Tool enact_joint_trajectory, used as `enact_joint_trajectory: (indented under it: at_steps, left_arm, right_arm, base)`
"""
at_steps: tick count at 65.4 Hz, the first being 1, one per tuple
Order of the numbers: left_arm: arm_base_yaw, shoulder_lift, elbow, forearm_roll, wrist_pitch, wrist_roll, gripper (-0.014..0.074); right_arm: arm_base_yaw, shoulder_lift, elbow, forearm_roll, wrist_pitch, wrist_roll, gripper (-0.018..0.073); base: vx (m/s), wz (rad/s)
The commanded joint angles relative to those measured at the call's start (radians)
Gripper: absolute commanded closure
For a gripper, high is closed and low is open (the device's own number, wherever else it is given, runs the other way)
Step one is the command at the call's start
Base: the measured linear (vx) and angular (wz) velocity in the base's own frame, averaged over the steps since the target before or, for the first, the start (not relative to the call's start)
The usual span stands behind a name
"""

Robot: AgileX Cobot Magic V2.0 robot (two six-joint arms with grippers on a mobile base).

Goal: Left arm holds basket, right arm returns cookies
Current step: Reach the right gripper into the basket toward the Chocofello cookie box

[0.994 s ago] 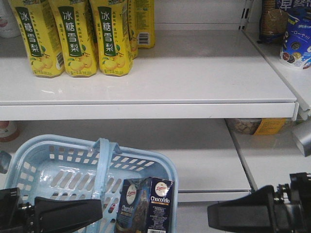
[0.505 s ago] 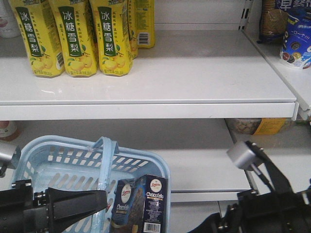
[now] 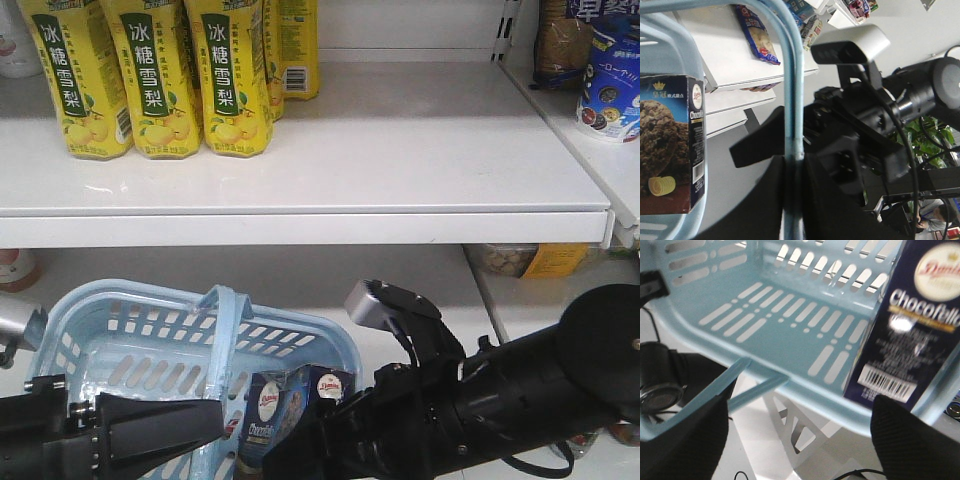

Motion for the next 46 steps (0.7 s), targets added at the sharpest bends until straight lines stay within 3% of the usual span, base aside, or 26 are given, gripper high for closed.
enact_joint_trajectory:
  at_steps: [1,12,46]
  left_arm:
    - [-0.004,-0.008,-0.028,-0.12,0.048,0.016,0.0603]
    - [-0.004,-0.008,-0.028,-0.118,0.054,0.016,0.0603]
    - [-0.004,-0.008,-0.028,-0.116,0.078,0.016,0.0603]
  right_arm:
    - [0.002,0.013,-0.036,-0.007,-0.005,0.011,0.0008]
    - [0.002,0.006,-0.036,-0.067,0.013,0.087,0.0044]
    - [0.002,0.05,-0.036,-0.134,-0.032,0.159,0.0057]
  base:
    - [0.0,0.0]
    - [0.0,0.0]
    - [0.0,0.0]
